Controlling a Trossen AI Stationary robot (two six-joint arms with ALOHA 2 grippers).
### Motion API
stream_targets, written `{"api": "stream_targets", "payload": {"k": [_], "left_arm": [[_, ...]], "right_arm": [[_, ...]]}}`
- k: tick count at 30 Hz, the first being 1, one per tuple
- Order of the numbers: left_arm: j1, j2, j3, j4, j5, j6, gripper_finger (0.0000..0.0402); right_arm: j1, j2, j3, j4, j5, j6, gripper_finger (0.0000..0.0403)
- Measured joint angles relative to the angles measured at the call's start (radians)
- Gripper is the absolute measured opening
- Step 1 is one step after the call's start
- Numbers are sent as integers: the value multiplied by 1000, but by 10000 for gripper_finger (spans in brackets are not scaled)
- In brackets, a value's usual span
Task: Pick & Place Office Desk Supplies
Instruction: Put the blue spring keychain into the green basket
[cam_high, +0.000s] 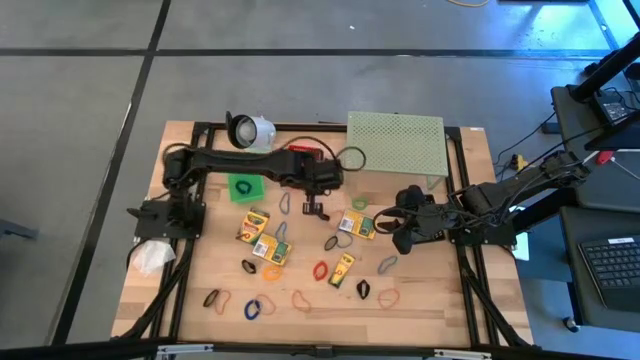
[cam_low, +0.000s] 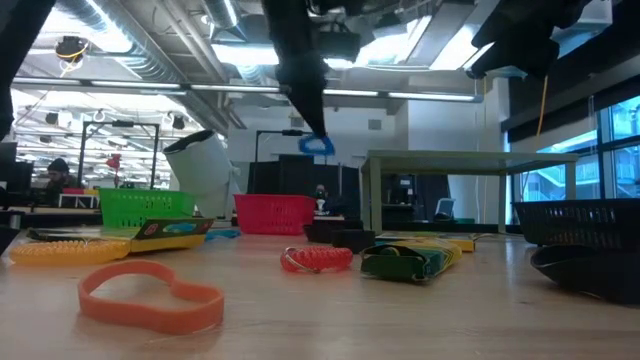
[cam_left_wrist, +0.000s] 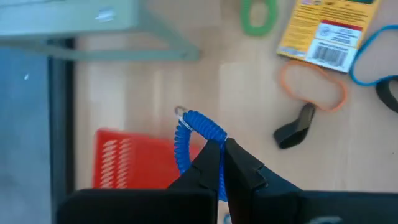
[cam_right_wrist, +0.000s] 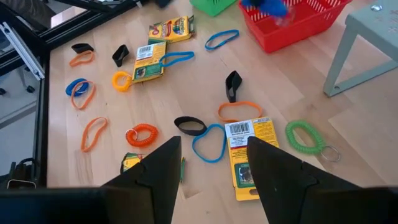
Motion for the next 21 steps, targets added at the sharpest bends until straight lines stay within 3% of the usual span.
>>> {"api": "stream_targets", "payload": {"k": [4, 10, 15, 21], "left_arm": [[35, -104, -90, 2, -59, -39, 2], [109, -334, -322, 47, -116, -159, 3], [154, -504, -512, 67, -124, -287, 3], [177, -619, -686, 77, -119, -378, 3]], "right_arm": [[0, 0, 0, 4, 0, -4, 185], [0, 0, 0, 4, 2, -8, 184], [0, 0, 0, 5, 2, -8, 184], [0, 0, 0, 6, 2, -6, 184]]}}
